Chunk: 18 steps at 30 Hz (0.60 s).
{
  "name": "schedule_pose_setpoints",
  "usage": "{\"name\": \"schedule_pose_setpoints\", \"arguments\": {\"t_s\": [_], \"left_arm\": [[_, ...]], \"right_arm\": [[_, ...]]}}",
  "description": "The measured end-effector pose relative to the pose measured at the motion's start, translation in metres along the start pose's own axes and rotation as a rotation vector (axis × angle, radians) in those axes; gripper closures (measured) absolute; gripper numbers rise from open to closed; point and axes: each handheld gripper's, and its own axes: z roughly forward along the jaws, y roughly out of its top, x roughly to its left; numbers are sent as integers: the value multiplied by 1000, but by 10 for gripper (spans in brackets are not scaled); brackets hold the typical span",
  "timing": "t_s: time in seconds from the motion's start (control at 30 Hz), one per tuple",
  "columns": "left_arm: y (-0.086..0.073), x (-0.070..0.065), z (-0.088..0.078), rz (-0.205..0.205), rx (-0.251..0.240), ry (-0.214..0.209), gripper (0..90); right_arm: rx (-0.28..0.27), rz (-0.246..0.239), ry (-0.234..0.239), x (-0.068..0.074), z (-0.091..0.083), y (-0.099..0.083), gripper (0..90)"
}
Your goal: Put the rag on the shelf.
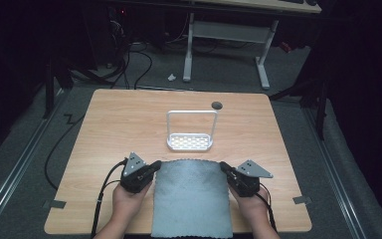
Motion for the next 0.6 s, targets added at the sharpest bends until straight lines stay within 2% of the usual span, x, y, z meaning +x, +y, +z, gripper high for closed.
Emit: {"name": "schedule_pose_setpoints", "arguments": {"t_s": [0.2,0.3,0.4,0.5,0.6], "left_arm": [[11,-5,-14,1,-48,-6,896],[24,-8,-26,8,-98,-13,896],[37,-11,-35,32,-139,-5,896],[48,-11,-43,36,-180,-1,896],[53,-10,-47,33,-198,6,896]], "right_arm": [[-82,-18,-5,7,-16,14,898],[-118,-13,-1,9,-23,21,898],[-150,-17,-2,9,-27,29,898],[-182,-17,-3,7,-31,37,898],[-199,-14,-3,5,-34,43,898]]}}
